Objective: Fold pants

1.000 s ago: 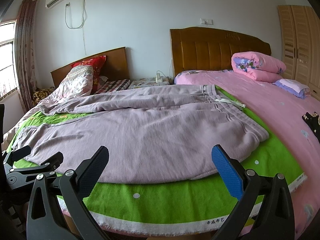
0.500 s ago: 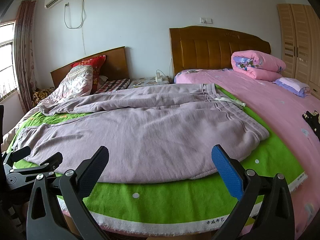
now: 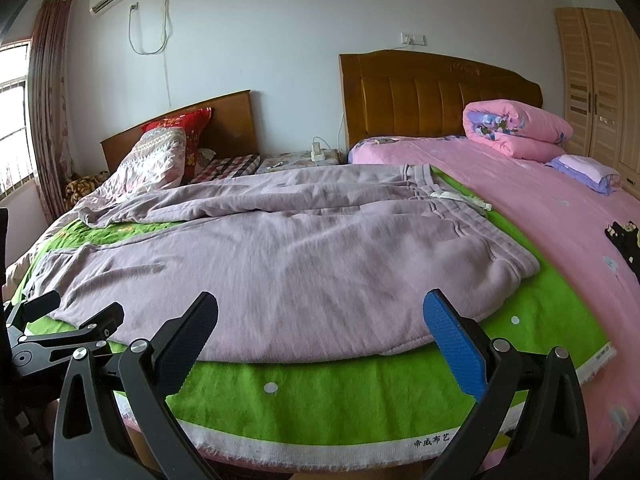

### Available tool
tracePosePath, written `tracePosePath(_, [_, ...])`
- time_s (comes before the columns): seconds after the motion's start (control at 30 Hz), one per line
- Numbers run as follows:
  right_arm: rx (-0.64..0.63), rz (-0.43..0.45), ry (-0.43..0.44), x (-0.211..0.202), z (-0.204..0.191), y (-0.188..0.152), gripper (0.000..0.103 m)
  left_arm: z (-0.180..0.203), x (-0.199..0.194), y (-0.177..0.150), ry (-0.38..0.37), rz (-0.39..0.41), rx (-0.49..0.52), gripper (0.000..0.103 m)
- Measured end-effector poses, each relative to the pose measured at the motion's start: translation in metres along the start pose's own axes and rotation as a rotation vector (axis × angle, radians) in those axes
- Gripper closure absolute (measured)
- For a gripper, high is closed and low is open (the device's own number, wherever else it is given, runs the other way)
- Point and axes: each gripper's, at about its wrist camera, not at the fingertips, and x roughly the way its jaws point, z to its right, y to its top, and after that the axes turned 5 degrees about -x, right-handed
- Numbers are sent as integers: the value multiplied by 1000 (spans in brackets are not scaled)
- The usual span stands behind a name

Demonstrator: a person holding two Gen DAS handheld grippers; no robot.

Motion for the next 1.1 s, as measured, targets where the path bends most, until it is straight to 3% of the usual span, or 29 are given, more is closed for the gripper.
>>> tracePosePath(0.23, [-3,-1,6,0,0,-3,4,1,3,6,0,1,11,1])
tracePosePath(0.33, [-8,8,45,8,7,14,4,3,11,27,-62,-5,19,1])
tracePosePath(0.47, [-42,-4,66,41,25,62,4,6,39,92,-133,16,50,1])
tracePosePath(0.6, [-64,-60,61,93,62,115,4,15,84,167,-56,33,176,1])
tracePosePath(0.67, [-82,-117,60,130,81,136,4,17,116,195,-21,-18,240,1])
tracePosePath(0.77, [-100,-195,136,186,104,157,4,20,173,223,-137,-192,310,2])
tracePosePath(0.8, [-106,-223,151,205,110,162,4,20,189,232,-173,-216,306,2])
tracePosePath(0.87, [-134,-281,199,247,119,171,4,20,211,249,-227,-160,308,2])
tracePosePath(0.93, [-201,-329,242,287,123,179,4,23,229,265,-336,-84,326,2])
tracePosePath(1.03, [-305,-375,272,339,126,191,4,46,285,287,-451,-202,420,2])
tracePosePath(1.1, [-364,-389,304,372,131,201,4,59,313,296,-477,-230,482,2])
